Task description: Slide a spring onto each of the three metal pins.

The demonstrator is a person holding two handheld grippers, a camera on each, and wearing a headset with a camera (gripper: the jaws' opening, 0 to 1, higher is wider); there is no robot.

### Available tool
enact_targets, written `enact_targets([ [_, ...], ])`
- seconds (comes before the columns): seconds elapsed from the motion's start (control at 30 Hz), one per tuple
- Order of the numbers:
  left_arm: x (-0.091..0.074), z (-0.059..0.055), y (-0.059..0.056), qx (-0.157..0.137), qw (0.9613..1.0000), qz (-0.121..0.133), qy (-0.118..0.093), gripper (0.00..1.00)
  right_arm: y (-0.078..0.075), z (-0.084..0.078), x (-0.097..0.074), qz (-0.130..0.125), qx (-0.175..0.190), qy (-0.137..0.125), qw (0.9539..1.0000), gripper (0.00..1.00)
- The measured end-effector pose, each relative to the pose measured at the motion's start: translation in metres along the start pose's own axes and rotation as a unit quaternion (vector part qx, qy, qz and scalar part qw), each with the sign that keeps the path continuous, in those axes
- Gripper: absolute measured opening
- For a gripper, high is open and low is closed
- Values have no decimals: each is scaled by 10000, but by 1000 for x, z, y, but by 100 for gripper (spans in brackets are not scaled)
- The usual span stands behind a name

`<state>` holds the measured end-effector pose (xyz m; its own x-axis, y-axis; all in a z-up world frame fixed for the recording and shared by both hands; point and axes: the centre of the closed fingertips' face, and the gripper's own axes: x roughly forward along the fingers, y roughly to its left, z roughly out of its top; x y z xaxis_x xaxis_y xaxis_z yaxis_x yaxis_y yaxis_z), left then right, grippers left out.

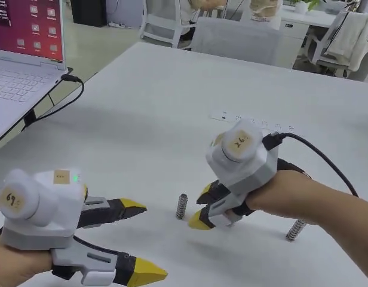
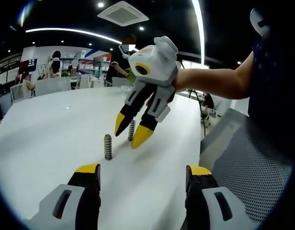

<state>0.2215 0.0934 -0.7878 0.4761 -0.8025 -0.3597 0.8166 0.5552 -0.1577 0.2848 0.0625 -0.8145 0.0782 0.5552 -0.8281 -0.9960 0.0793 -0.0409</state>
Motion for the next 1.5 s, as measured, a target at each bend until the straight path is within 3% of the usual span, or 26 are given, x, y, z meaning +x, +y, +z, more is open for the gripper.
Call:
enact_targets([
  [0.63,1,1,0,-40,10000,13,-10,69,24,-12,-23,-114,243,-473,9985,34],
  [1.17,1,1,-1,-117,9999,25,-39,70,43,-30,-44,-160,620,-898,9939,39],
  [1.5,2,3,-3,-97,9999,1,-32,70,46,-45,-57,-289,842,-1056,9904,41],
])
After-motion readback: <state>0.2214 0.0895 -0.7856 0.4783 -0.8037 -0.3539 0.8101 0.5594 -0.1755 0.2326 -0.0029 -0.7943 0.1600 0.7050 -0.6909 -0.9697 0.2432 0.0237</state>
